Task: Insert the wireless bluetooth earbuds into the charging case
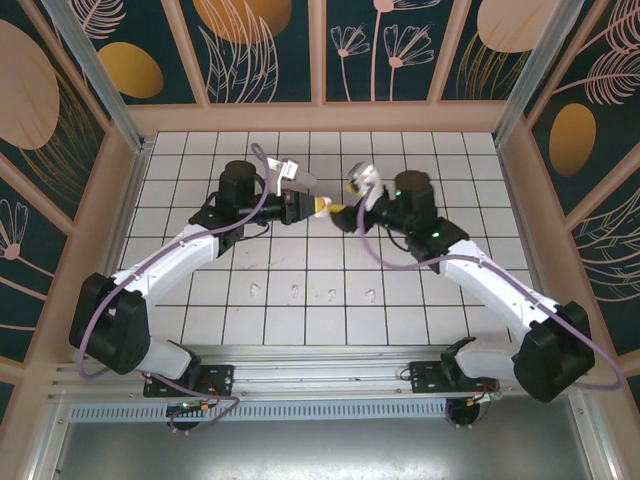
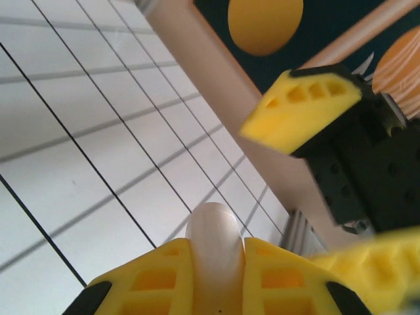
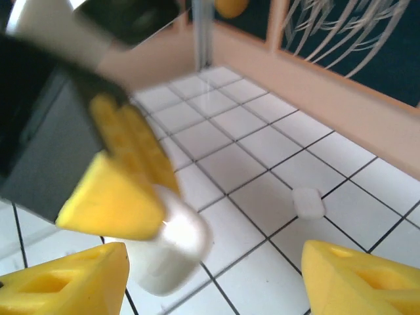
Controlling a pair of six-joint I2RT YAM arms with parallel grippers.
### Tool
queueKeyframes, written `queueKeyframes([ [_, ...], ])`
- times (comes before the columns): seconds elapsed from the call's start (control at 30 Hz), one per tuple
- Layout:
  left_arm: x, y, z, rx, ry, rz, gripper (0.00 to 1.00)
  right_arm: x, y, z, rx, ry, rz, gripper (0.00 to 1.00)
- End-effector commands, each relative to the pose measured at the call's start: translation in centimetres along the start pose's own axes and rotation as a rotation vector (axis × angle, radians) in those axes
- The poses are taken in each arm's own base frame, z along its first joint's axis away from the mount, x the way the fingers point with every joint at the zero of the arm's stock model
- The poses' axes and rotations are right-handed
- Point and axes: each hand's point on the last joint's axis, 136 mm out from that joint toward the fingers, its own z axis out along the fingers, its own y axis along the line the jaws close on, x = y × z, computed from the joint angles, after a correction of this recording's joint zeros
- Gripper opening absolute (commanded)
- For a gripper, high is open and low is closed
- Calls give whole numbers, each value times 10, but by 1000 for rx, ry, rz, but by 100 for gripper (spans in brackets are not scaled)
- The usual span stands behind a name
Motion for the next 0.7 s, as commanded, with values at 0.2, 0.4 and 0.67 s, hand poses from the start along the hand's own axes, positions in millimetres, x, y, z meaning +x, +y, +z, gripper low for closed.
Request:
queueKeyframes([
  [0.2,-81,-64,-52,250,-446,161,3,-85,-13,-26,-154,-188,557,71],
  [0.4,-91,-95,-66,412,-505,179,2,-107,4,-10,-359,-221,698,69],
  [0.67,-91,-98,-70,447,-509,132,0,-124,38,-3,-482,-259,608,63],
])
